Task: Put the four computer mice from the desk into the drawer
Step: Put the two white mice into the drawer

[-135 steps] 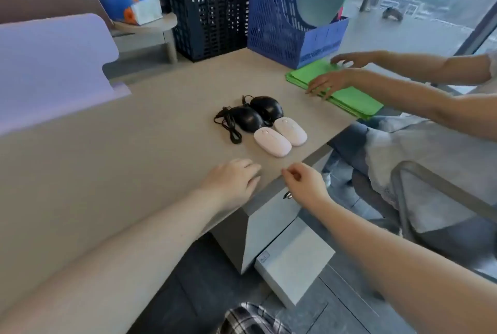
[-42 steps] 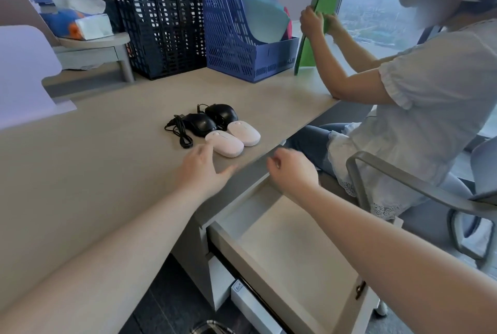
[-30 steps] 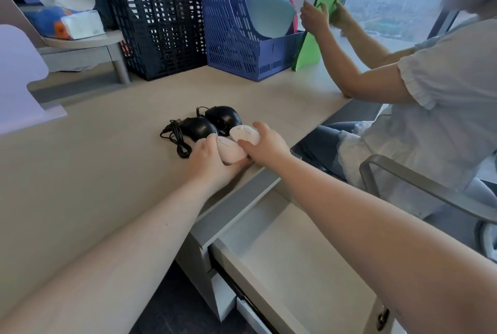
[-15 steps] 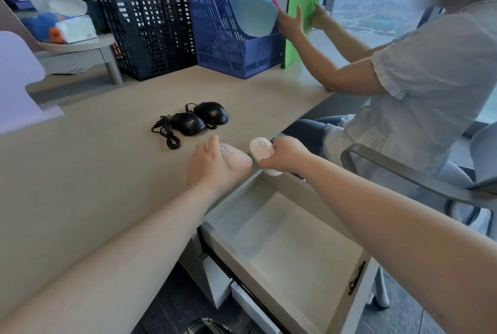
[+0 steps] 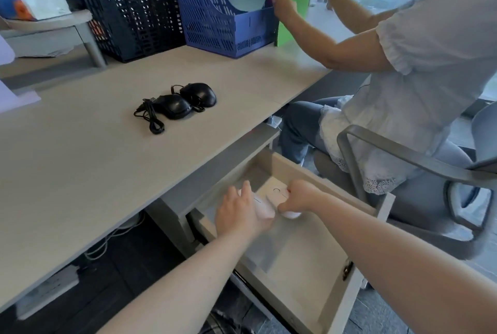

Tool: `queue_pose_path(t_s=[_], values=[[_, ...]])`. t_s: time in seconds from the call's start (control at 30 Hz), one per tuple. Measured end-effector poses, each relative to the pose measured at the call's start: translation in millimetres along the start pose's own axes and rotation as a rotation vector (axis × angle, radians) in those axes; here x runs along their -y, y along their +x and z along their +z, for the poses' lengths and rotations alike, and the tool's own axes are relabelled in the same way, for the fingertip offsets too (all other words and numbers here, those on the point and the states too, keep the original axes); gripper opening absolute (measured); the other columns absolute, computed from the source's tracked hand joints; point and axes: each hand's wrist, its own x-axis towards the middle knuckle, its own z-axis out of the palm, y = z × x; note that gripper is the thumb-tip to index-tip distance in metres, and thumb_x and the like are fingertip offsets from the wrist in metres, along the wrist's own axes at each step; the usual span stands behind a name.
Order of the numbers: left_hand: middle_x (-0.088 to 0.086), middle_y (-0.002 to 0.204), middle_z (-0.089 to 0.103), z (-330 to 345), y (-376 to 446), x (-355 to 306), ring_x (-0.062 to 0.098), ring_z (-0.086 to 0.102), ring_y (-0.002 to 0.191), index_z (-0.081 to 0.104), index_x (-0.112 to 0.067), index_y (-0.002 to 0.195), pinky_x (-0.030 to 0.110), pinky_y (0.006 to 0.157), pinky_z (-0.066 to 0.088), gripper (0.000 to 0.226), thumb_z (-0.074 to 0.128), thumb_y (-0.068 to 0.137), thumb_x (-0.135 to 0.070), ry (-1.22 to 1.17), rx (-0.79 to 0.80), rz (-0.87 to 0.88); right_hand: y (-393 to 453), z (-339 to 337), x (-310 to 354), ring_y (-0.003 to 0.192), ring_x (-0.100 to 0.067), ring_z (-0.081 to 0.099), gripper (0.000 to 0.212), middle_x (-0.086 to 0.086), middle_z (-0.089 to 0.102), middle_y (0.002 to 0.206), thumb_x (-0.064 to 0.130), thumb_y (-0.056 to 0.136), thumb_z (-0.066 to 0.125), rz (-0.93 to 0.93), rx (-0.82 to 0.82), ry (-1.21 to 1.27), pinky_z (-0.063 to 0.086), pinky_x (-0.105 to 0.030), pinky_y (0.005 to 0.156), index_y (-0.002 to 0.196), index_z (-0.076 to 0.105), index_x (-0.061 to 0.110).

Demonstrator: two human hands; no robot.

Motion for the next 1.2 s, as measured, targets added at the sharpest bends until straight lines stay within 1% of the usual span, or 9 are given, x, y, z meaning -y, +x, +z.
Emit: queue_pose_path(t_s=[0.23, 0.4, 0.57, 0.7, 0.83, 0.97, 1.07, 1.13, 1.2], values=[[0.007, 0.137, 0.039, 30, 28, 20, 0.024, 0.043, 0.125, 0.023, -0.021, 0.144, 0.033, 0.093, 0.042, 0.096, 0.071, 0.068, -0.055, 0.068, 0.094, -0.085, 42, 16, 32, 0.105, -0.028, 0.061, 0.056, -0.007, 0.062, 0.108, 0.042, 0.074, 0.067, -0.065, 0.056, -0.015, 0.046, -0.029, 0.077, 0.117, 0.057, 0.007], [0.010, 0.134, 0.042, 44, 38, 26, 0.028, 0.047, 0.122, 0.022, -0.020, 0.141, 0.037, 0.090, 0.044, 0.096, 0.072, 0.066, -0.055, 0.145, 0.171, -0.081, 57, 30, 47, 0.087, -0.027, 0.059, 0.027, -0.007, 0.060, 0.091, 0.033, 0.069, 0.056, -0.105, 0.119, -0.075, 0.048, -0.028, 0.074, 0.081, 0.054, 0.009], [0.012, 0.140, 0.040, 45, 59, 31, 0.029, 0.045, 0.127, 0.019, -0.019, 0.145, 0.037, 0.089, 0.046, 0.096, 0.075, 0.072, -0.046, 0.153, 0.239, -0.127, 62, 31, 49, 0.085, -0.027, 0.057, 0.022, -0.009, 0.057, 0.088, 0.031, 0.083, 0.052, -0.124, 0.060, -0.089, 0.046, -0.029, 0.073, 0.071, 0.050, 0.012], [0.010, 0.138, 0.042, 47, 66, 35, 0.027, 0.045, 0.126, 0.022, -0.018, 0.144, 0.034, 0.087, 0.045, 0.088, 0.072, 0.074, -0.037, 0.127, 0.271, -0.180, 65, 34, 45, 0.107, -0.029, 0.062, 0.042, -0.010, 0.066, 0.113, 0.039, 0.082, 0.060, -0.134, 0.037, -0.073, 0.050, -0.034, 0.089, 0.109, 0.061, 0.007], [0.012, 0.137, 0.039, 50, 63, 36, 0.029, 0.045, 0.126, 0.021, -0.019, 0.144, 0.036, 0.088, 0.046, 0.094, 0.074, 0.070, -0.041, 0.126, 0.279, -0.174, 69, 41, 41, 0.108, -0.028, 0.062, 0.049, -0.009, 0.066, 0.115, 0.042, 0.078, 0.066, -0.126, 0.016, -0.064, 0.049, -0.033, 0.085, 0.113, 0.059, 0.008], [0.011, 0.152, 0.025, 45, 61, 36, 0.033, 0.032, 0.138, 0.010, -0.024, 0.150, 0.041, 0.103, 0.041, 0.111, 0.076, 0.066, -0.054, 0.140, 0.279, -0.174, 67, 39, 36, 0.115, -0.031, 0.057, 0.061, -0.012, 0.060, 0.123, 0.050, 0.080, 0.062, -0.098, -0.038, -0.049, 0.048, -0.037, 0.090, 0.122, 0.053, 0.009], [0.012, 0.149, 0.030, 28, 53, 29, 0.031, 0.038, 0.134, 0.020, -0.021, 0.146, 0.040, 0.100, 0.041, 0.090, 0.067, 0.077, -0.053, 0.130, 0.231, -0.121, 60, 25, 35, 0.118, -0.031, 0.055, 0.052, -0.012, 0.058, 0.129, 0.044, 0.089, 0.052, -0.082, -0.059, -0.011, 0.048, -0.038, 0.093, 0.128, 0.051, 0.010], [0.012, 0.135, 0.044, 12, 47, 23, 0.030, 0.046, 0.124, 0.039, -0.015, 0.130, 0.038, 0.090, 0.044, 0.055, 0.059, 0.087, -0.043, 0.115, 0.131, -0.037, 53, 10, 35, 0.118, -0.029, 0.055, 0.045, -0.010, 0.058, 0.129, 0.039, 0.092, 0.048, -0.098, -0.073, -0.021, 0.047, -0.037, 0.094, 0.129, 0.053, 0.012], [0.011, 0.123, 0.052, -8, 42, 14, 0.030, 0.051, 0.116, 0.049, -0.012, 0.113, 0.037, 0.083, 0.043, 0.030, 0.051, 0.092, -0.034, 0.104, 0.064, 0.032, 44, -7, 38, 0.103, -0.026, 0.057, 0.033, -0.007, 0.061, 0.113, 0.032, 0.093, 0.046, -0.143, -0.105, -0.047, 0.048, -0.033, 0.083, 0.115, 0.060, 0.012]])
